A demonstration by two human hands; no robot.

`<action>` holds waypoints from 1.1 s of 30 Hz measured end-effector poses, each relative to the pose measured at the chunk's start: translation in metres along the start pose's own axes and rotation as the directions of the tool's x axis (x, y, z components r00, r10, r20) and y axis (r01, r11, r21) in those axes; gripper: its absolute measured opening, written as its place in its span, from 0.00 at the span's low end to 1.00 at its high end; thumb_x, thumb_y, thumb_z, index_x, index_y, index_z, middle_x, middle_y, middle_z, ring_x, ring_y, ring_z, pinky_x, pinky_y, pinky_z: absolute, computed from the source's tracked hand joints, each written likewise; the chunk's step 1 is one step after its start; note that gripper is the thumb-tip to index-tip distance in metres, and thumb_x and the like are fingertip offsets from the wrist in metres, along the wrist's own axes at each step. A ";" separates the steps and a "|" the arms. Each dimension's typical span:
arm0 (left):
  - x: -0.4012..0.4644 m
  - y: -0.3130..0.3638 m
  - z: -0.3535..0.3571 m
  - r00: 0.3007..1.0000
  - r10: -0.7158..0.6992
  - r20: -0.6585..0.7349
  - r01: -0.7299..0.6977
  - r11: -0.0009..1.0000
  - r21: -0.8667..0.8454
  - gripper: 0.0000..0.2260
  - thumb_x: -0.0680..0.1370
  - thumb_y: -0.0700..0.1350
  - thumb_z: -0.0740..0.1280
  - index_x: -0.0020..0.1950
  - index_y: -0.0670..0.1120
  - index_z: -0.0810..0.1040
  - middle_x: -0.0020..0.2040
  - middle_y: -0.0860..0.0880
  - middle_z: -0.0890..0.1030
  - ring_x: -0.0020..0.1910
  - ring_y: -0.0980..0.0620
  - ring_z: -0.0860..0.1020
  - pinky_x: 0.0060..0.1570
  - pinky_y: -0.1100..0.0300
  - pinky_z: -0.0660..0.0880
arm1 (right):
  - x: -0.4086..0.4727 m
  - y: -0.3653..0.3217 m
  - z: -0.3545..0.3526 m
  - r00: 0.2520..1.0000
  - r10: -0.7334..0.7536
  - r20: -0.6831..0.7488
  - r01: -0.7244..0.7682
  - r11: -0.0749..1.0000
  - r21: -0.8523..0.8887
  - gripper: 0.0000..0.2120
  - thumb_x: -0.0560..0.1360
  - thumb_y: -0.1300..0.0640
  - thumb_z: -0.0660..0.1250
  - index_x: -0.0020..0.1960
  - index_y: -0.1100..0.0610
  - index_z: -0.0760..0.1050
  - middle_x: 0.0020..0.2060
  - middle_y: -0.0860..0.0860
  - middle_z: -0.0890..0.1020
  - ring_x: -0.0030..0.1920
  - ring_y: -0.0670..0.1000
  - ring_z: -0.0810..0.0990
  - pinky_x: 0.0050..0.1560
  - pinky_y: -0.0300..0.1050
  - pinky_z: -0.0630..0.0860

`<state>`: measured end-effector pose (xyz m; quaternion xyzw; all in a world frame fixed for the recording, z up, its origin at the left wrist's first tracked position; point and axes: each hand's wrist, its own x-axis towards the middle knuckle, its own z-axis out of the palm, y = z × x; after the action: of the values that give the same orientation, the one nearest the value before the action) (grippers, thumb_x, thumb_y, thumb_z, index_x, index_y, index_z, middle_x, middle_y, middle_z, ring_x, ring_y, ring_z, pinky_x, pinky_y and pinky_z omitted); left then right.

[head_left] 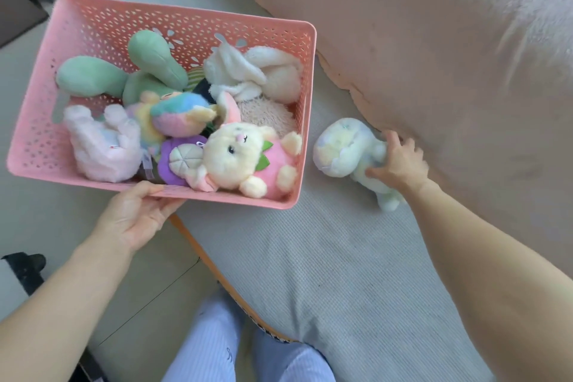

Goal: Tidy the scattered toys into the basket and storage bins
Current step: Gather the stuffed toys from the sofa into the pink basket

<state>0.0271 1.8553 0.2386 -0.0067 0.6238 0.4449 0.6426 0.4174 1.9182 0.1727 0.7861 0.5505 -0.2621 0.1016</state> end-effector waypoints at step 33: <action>-0.009 0.015 0.000 0.988 -0.143 0.061 0.150 0.979 -0.140 0.18 0.73 0.25 0.56 0.60 0.35 0.74 0.46 0.38 0.81 0.39 0.46 0.82 0.32 0.56 0.80 | -0.069 -0.381 -0.047 0.728 -0.606 -0.320 0.544 0.795 -0.270 0.29 0.68 0.64 0.61 0.68 0.51 0.66 0.58 0.57 0.69 0.56 0.60 0.69 0.50 0.51 0.65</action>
<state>0.0203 1.8593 0.2540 -0.0879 0.5711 0.4404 0.6871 0.0641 2.0254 0.2969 0.6013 0.7948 -0.0744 -0.0349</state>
